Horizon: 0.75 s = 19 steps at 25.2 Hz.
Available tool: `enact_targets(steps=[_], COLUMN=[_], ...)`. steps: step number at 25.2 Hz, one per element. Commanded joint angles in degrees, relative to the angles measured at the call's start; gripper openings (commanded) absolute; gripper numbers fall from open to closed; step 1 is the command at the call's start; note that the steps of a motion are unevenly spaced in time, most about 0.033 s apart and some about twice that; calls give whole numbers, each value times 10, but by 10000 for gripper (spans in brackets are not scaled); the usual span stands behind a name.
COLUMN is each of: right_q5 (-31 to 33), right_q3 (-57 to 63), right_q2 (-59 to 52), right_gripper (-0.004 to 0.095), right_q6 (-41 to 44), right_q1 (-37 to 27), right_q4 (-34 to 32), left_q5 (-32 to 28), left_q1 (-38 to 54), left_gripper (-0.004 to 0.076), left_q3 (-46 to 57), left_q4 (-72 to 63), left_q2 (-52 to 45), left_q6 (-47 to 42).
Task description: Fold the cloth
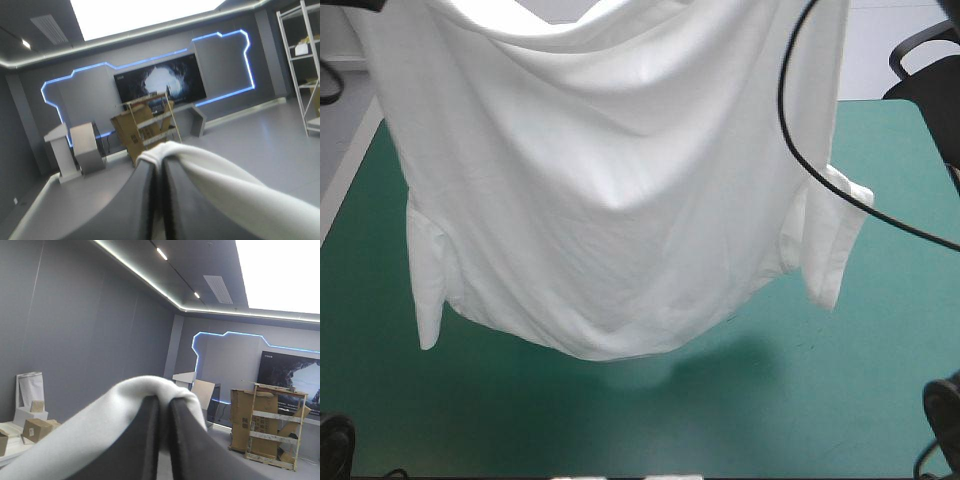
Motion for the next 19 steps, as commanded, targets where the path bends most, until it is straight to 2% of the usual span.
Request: enact_targets(steps=[1,5,8,11,13,15,19], right_q5=[-123,-268,-309,-323,-313,-276,-134], right_q3=[-7,-7,-8,-8,-8,-8,-7], right_q2=[43,115,125,125,125,126,150], right_gripper=[-17,-17,-17,-17,-17,-17,-17], right_q6=[-17,-17,-17,-16,-2,30,98], right_q1=[-1,-1,-4,-19,-39,-61,-101], right_q4=[-4,-6,-6,-3,1,1,1], left_q5=[-85,-171,-224,-257,-261,-250,-177], left_q1=[-2,-2,-2,-2,-1,-1,-1], left_gripper=[19,19,19,19,19,19,19], left_q3=[-5,-5,-5,-5,-5,-5,-5], left_q4=[6,6,6,7,11,11,6], left_q2=[55,121,131,134,135,141,176], left_q6=[-2,-2,-2,5,8,13,13])
